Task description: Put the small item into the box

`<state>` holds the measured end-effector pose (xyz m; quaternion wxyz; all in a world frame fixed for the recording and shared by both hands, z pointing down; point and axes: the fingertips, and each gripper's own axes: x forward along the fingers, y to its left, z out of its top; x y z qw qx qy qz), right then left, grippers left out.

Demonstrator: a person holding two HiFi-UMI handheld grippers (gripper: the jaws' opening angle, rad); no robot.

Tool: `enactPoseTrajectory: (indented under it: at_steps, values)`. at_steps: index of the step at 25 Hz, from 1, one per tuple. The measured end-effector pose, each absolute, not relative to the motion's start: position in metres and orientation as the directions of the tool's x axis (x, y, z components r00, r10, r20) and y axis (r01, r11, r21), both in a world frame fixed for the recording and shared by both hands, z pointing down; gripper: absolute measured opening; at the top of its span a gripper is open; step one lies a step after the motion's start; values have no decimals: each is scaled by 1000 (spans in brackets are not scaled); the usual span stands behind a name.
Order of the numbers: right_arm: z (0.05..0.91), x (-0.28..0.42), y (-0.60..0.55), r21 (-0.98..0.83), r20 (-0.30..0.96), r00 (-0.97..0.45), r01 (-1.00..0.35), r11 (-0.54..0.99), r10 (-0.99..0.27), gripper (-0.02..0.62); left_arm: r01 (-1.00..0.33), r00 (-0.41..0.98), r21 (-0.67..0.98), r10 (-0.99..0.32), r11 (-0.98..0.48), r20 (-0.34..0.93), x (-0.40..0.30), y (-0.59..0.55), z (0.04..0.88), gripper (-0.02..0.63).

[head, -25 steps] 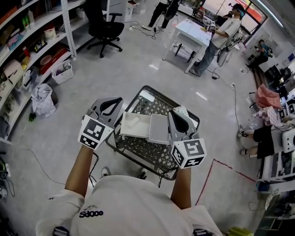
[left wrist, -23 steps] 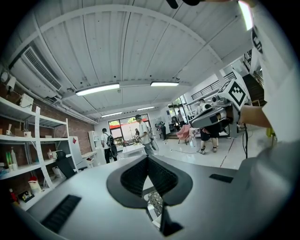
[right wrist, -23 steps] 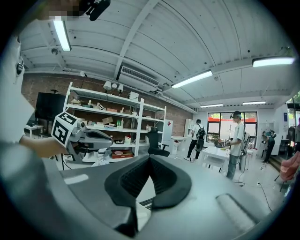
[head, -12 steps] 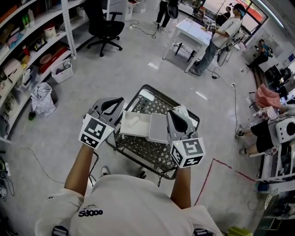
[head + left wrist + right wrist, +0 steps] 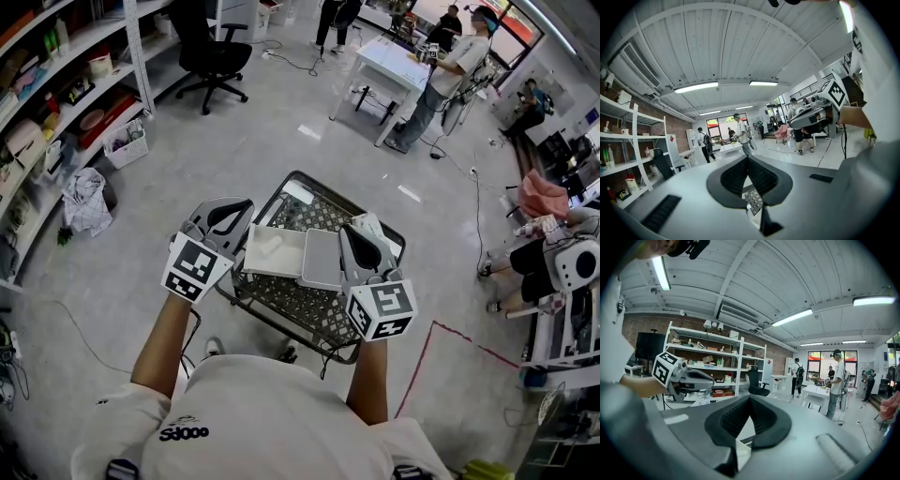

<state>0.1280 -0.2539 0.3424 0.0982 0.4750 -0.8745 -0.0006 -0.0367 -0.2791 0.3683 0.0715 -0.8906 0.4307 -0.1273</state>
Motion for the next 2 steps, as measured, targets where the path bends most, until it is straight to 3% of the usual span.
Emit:
enactPoseTrajectory:
  at_steps: [2]
  values:
    - [343, 129, -253, 94, 172, -528, -832, 547, -832, 9, -747, 599, -237, -783, -621, 168, -35, -278, 369, 6]
